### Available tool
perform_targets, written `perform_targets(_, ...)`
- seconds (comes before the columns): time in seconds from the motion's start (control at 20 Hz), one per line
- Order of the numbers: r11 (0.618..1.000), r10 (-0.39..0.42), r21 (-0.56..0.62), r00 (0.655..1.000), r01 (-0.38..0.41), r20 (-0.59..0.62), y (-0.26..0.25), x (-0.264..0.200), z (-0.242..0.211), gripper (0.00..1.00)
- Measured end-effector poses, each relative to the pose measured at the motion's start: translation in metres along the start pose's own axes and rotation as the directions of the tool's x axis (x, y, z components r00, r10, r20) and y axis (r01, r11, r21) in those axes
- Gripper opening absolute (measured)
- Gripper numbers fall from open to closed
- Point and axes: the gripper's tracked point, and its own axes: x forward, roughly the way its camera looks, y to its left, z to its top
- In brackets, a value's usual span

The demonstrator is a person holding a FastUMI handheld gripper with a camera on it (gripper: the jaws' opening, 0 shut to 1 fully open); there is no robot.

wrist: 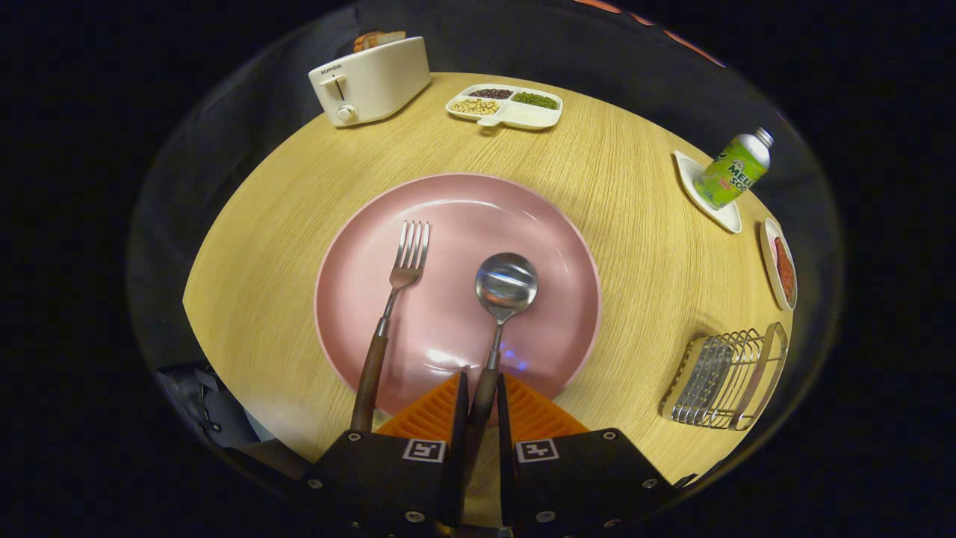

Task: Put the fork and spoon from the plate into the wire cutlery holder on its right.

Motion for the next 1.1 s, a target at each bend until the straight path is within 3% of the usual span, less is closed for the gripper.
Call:
perform_targets(0.15, 0.999, -0.009, 0.031, 1.0, 0.009, 0.004, -0.001, 0.003, 0.002, 0.1)
perform_targets(0.6, 0.989, 0.035, 0.135, 0.99, -0.054, 0.138, -0.002, -0.033, 0.012, 0.06)
perform_targets(1.1, 0.973, -0.088, 0.232, 0.927, 0.002, 0.364, -0.072, -0.131, 0.036, 0.06)
